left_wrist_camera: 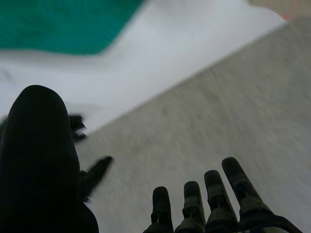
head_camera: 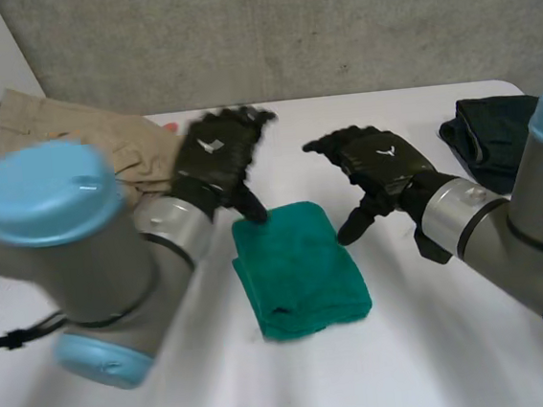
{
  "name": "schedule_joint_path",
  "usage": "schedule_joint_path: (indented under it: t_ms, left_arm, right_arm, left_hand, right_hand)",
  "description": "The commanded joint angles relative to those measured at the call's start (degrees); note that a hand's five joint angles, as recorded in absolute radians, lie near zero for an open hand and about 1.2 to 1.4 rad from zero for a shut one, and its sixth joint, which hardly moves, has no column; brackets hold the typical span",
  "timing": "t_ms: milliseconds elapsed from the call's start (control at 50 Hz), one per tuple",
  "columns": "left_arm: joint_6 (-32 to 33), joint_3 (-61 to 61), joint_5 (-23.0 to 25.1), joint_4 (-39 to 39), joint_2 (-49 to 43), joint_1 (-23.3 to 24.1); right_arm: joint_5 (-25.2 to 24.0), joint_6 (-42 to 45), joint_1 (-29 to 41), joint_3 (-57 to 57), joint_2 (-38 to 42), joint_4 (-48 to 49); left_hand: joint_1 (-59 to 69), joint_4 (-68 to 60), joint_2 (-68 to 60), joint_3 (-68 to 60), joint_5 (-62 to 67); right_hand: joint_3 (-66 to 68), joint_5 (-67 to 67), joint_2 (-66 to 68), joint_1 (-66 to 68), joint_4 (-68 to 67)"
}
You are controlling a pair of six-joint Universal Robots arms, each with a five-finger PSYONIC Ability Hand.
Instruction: Fold the laundry.
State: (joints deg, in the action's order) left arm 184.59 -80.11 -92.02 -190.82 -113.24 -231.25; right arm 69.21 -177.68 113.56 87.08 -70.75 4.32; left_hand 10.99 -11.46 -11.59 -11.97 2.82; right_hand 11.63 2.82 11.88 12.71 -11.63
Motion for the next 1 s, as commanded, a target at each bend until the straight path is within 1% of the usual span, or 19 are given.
schedule_joint_path:
  t_ms: [20, 100, 140, 280, 320, 380, 460, 480, 540, 560, 620, 640, 700, 720, 760, 780, 800, 880, 1000]
  left_arm:
    - [0.3, 9.3, -12.4, 9.7, -15.7, 6.9]
    - [0.4, 8.8, -15.6, 10.9, -17.9, 7.0]
    - [0.4, 8.4, -15.7, 11.0, -18.2, 6.6]
    - [0.6, 4.8, -15.6, 11.3, -18.3, 3.4]
    - [0.5, 4.4, -15.6, 11.2, -18.0, 3.3]
    - [0.5, 4.5, -15.6, 11.1, -16.9, 3.4]
    - [0.7, 5.0, -15.2, 11.0, -12.5, 3.3]
    - [0.7, 5.2, -14.0, 10.9, -10.6, 3.3]
    - [0.9, 6.1, -10.6, 10.9, -8.6, 3.3]
    - [1.1, 6.7, -7.7, 10.9, -7.3, 3.3]
    - [2.0, 7.8, -3.2, 10.9, -5.5, 2.6]
    - [3.1, 8.6, 0.1, 10.9, -4.5, 1.8]
    - [5.4, 9.6, 5.3, 10.9, -3.3, 0.0]
    - [7.0, 10.5, 9.1, 11.2, -2.8, -0.9]
    - [8.0, 11.6, 12.7, 11.3, -2.6, -1.4]
    - [8.2, 12.3, 14.5, 11.5, -2.6, -1.4]
    - [8.2, 13.4, 17.3, 12.0, -2.6, -1.6]
    - [8.3, 15.2, 20.6, 14.5, -3.0, -1.8]
    - [8.3, 14.9, 20.6, 14.9, -3.6, -1.6]
  right_arm:
    - [-0.3, 0.9, -0.4, -10.8, 12.6, -11.0]
    - [-0.8, 1.1, -0.4, -13.6, 17.8, -12.5]
    - [-0.8, 1.8, -0.4, -14.3, 19.6, -12.6]
    - [0.7, 10.8, 0.3, -15.6, 23.6, -12.6]
    - [1.6, 13.3, 0.9, -15.7, 23.5, -12.6]
    - [3.2, 14.5, 1.2, -15.7, 22.4, -12.6]
    - [5.5, 15.1, 1.4, -14.3, 17.9, -12.0]
    - [6.0, 15.2, 1.4, -13.2, 15.8, -11.1]
    - [6.2, 15.4, 1.6, -10.4, 13.2, -8.9]
    - [6.5, 15.6, 2.0, -7.7, 11.7, -6.7]
    - [6.7, 15.9, 3.8, -2.8, 8.8, -2.8]
    - [7.0, 16.5, 5.2, 0.9, 6.4, 0.0]
    - [7.0, 17.9, 6.8, 6.7, 4.1, 3.8]
    - [7.0, 18.8, 7.6, 10.1, 3.5, 6.2]
    - [7.0, 19.6, 8.6, 13.0, 3.7, 8.5]
    - [7.0, 20.2, 9.6, 15.3, 3.9, 11.1]
    - [7.1, 20.4, 10.0, 16.2, 4.0, 12.5]
    - [7.8, 20.9, 11.2, 17.8, 5.8, 18.1]
    - [8.3, 22.2, 11.2, 16.4, 10.5, 21.7]
  left_hand:
    - [0.9, -0.4, -0.3, 0.1, -0.9]
    - [0.9, -0.4, -0.3, 0.1, -0.9]
    - [0.9, -0.4, -0.3, 0.1, -0.9]
    - [1.1, -0.6, -0.5, -0.1, -0.8]
    - [0.9, -0.4, -0.3, 0.1, -0.9]
    - [0.6, -0.1, 0.0, 0.4, -1.3]
    - [0.1, 0.4, 0.5, 0.9, -1.8]
    - [-0.3, 0.7, 0.9, 1.2, -2.1]
    - [-0.3, 0.7, 0.9, 1.3, -2.1]
    - [-0.4, 0.9, 1.0, 1.4, -2.3]
    - [-0.4, 0.9, 1.0, 1.4, -2.3]
    - [-0.3, 0.7, 0.9, 1.3, -2.1]
    - [-0.3, 0.7, 0.9, 1.3, -2.1]
    - [-0.3, 0.7, 0.9, 1.3, -2.1]
    - [-0.3, 0.7, 0.9, 1.3, -2.1]
    - [-0.3, 0.7, 0.9, 1.3, -2.1]
    - [-0.1, 0.6, 0.7, 1.1, -1.9]
    - [-0.1, 0.6, 0.7, 1.1, -1.9]
    - [-0.3, 0.7, 0.9, 1.3, -2.1]
  right_hand:
    - [-1.6, -2.8, -1.9, -2.7, 1.6]
    - [-1.6, -2.8, -1.9, -2.7, 1.6]
    - [-1.6, -2.8, -1.9, -2.7, 1.6]
    - [-1.6, -2.8, -1.9, -2.7, 1.6]
    - [-1.6, -2.8, -1.9, -2.7, 1.6]
    - [-1.6, -2.8, -1.9, -2.7, 1.6]
    - [-1.6, -2.8, -1.9, -2.7, 1.6]
    - [-1.6, -2.8, -1.9, -2.7, 1.6]
    - [-1.6, -2.8, -1.9, -2.7, 1.6]
    - [-1.6, -2.8, -1.9, -2.7, 1.6]
    - [-1.6, -2.8, -1.9, -2.7, 1.6]
    - [-1.6, -2.8, -1.9, -2.7, 1.6]
    - [-1.6, -2.8, -1.9, -2.7, 1.6]
    - [-1.6, -2.8, -1.9, -2.7, 1.6]
    - [-1.6, -2.8, -1.9, -2.7, 1.6]
    - [-1.6, -2.8, -1.9, -2.7, 1.6]
    - [-1.6, -2.8, -1.9, -2.7, 1.6]
    - [-1.6, -2.8, -1.9, -2.7, 1.6]
    - [-1.6, -2.8, -1.9, -2.7, 1.6]
